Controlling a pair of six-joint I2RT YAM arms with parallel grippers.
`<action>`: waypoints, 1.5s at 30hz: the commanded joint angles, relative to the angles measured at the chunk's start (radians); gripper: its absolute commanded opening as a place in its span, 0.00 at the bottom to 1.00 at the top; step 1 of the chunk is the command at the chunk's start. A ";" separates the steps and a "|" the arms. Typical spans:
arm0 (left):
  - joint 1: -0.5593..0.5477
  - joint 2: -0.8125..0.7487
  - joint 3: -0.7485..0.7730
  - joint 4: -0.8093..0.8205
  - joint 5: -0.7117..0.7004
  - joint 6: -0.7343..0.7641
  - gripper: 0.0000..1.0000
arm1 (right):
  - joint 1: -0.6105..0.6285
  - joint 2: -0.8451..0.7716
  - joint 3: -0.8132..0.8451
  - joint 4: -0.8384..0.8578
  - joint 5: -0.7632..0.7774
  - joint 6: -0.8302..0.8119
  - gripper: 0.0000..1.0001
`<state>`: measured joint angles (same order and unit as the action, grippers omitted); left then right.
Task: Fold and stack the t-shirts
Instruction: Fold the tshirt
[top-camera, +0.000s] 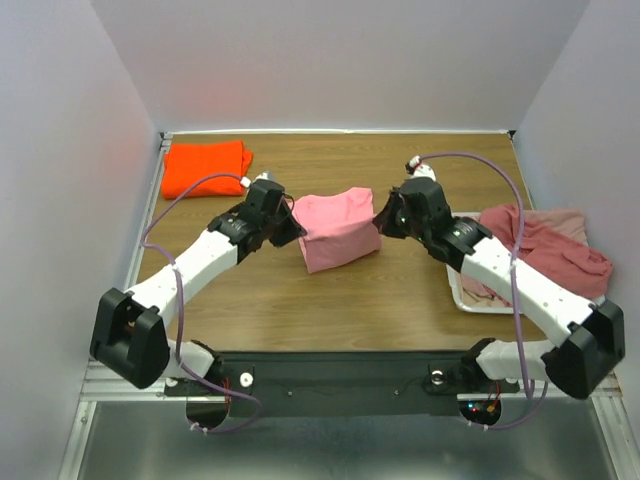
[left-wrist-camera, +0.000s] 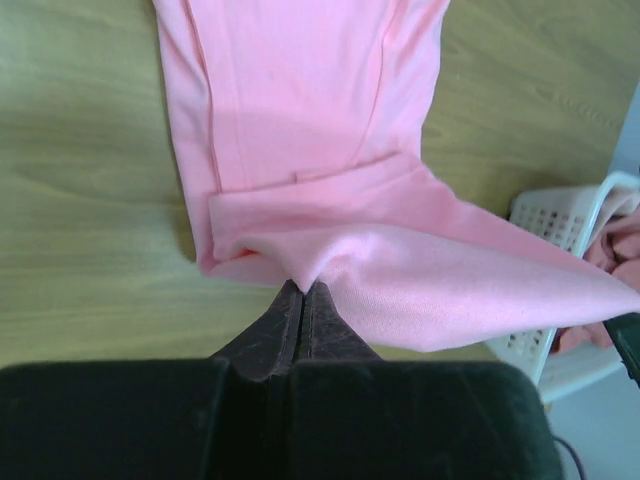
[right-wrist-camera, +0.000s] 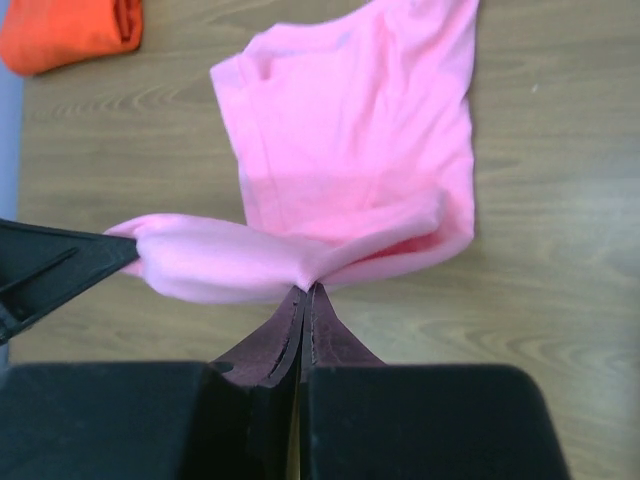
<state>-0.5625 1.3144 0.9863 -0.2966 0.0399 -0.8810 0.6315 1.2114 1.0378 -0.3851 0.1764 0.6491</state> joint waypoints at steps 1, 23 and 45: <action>0.053 0.066 0.098 0.004 0.001 0.091 0.00 | -0.009 0.092 0.126 0.032 0.133 -0.071 0.00; 0.184 0.551 0.537 -0.118 -0.095 0.139 0.00 | -0.217 0.720 0.553 0.095 -0.060 -0.183 0.00; 0.204 0.490 0.367 0.003 0.060 0.238 0.98 | -0.231 0.599 0.412 0.095 -0.106 -0.157 1.00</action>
<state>-0.3614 1.8805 1.4220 -0.3584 0.0330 -0.6880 0.4046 1.9545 1.5345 -0.3275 0.0959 0.4786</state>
